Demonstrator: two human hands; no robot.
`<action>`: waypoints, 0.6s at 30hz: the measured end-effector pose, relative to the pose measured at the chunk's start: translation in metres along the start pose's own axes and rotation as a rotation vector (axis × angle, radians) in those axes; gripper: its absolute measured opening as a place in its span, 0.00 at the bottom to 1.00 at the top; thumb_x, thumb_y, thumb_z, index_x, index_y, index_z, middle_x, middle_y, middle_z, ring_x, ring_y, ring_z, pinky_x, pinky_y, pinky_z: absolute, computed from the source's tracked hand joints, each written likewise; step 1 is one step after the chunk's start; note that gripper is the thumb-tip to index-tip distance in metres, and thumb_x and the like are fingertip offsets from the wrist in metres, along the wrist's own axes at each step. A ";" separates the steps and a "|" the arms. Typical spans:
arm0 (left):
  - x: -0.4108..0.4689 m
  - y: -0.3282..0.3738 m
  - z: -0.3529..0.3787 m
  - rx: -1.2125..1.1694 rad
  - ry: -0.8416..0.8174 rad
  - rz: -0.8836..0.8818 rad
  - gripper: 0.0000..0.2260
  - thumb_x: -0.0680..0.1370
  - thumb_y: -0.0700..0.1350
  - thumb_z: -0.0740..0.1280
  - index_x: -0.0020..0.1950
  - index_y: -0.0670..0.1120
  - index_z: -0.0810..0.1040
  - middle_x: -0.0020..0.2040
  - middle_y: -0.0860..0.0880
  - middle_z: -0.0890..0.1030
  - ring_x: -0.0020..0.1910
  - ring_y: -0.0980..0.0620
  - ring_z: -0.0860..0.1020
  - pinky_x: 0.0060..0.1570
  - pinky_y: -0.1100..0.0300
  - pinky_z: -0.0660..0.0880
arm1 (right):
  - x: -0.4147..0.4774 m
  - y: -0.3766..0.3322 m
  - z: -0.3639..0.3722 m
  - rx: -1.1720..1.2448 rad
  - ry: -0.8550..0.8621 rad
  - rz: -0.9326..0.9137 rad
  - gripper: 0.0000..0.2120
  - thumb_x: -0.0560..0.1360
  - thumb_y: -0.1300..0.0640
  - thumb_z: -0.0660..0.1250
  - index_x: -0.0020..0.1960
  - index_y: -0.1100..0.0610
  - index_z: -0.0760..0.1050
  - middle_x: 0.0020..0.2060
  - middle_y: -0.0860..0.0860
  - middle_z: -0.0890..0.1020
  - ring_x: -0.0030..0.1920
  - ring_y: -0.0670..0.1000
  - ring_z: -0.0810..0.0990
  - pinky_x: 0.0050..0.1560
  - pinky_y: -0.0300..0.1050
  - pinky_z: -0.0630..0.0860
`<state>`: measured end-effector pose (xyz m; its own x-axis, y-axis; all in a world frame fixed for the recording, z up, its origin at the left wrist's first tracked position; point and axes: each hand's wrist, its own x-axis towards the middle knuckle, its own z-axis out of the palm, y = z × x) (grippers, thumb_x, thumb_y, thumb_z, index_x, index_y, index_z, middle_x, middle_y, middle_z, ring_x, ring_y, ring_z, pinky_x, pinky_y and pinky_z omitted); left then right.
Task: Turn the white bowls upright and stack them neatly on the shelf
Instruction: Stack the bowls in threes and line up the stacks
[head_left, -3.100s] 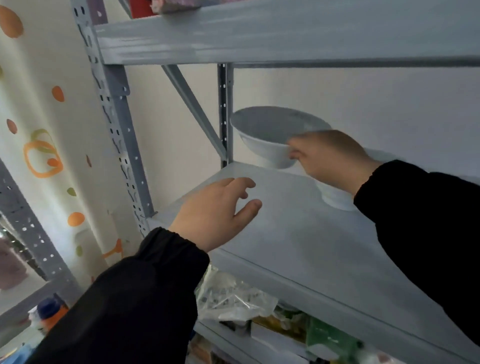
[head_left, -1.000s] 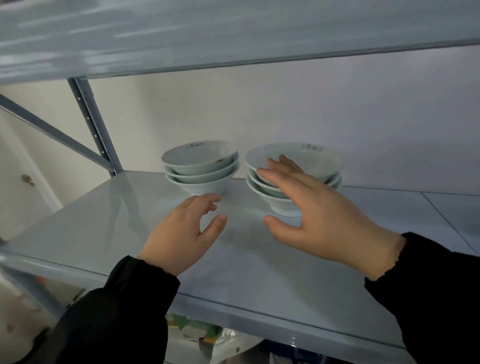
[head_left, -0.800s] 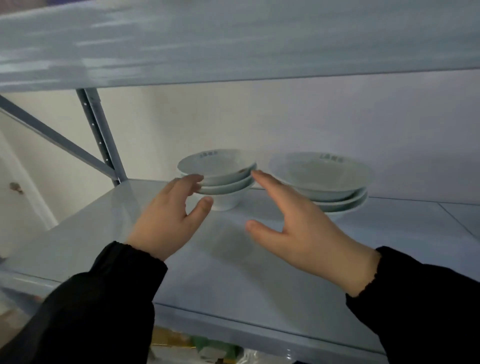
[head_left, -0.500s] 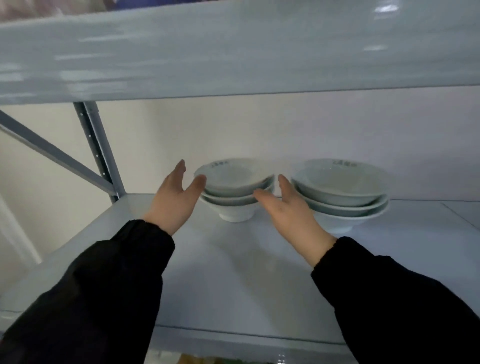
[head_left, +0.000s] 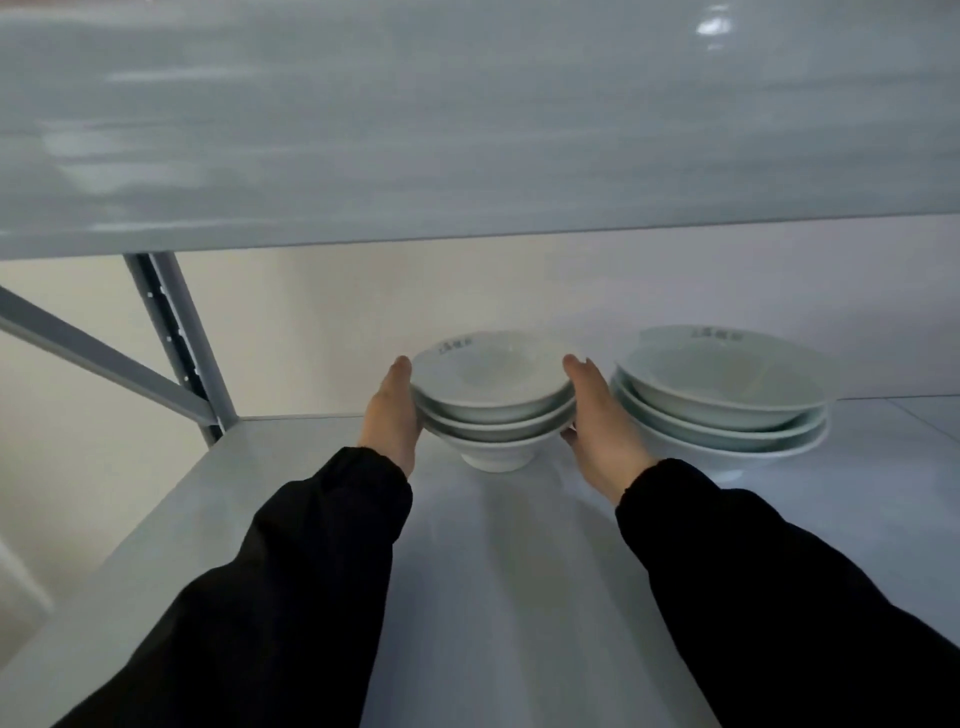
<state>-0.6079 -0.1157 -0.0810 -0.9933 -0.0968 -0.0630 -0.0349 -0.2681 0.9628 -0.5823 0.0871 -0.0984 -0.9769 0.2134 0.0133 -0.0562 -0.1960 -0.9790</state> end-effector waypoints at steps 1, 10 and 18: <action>0.000 -0.001 0.000 -0.006 -0.002 -0.001 0.28 0.75 0.58 0.63 0.67 0.38 0.74 0.50 0.44 0.84 0.53 0.46 0.80 0.68 0.54 0.67 | 0.001 0.001 0.000 0.025 -0.005 0.000 0.49 0.65 0.32 0.65 0.81 0.44 0.51 0.78 0.41 0.60 0.76 0.47 0.63 0.76 0.55 0.61; -0.014 -0.012 -0.002 0.055 0.018 0.061 0.21 0.70 0.61 0.60 0.51 0.48 0.80 0.53 0.50 0.84 0.56 0.49 0.80 0.67 0.48 0.70 | -0.002 0.016 -0.012 0.029 -0.120 0.018 0.47 0.66 0.30 0.70 0.79 0.42 0.57 0.75 0.42 0.68 0.72 0.47 0.70 0.74 0.54 0.66; -0.065 -0.022 -0.003 0.093 0.128 0.084 0.20 0.72 0.62 0.60 0.49 0.49 0.81 0.51 0.50 0.85 0.55 0.47 0.81 0.66 0.45 0.72 | -0.042 0.015 -0.035 0.002 -0.258 -0.008 0.42 0.69 0.32 0.68 0.78 0.41 0.60 0.72 0.42 0.73 0.70 0.47 0.73 0.73 0.55 0.68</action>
<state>-0.5426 -0.1061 -0.0984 -0.9712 -0.2383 -0.0088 0.0315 -0.1645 0.9859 -0.5350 0.1088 -0.1210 -0.9967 -0.0361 0.0731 -0.0646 -0.1969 -0.9783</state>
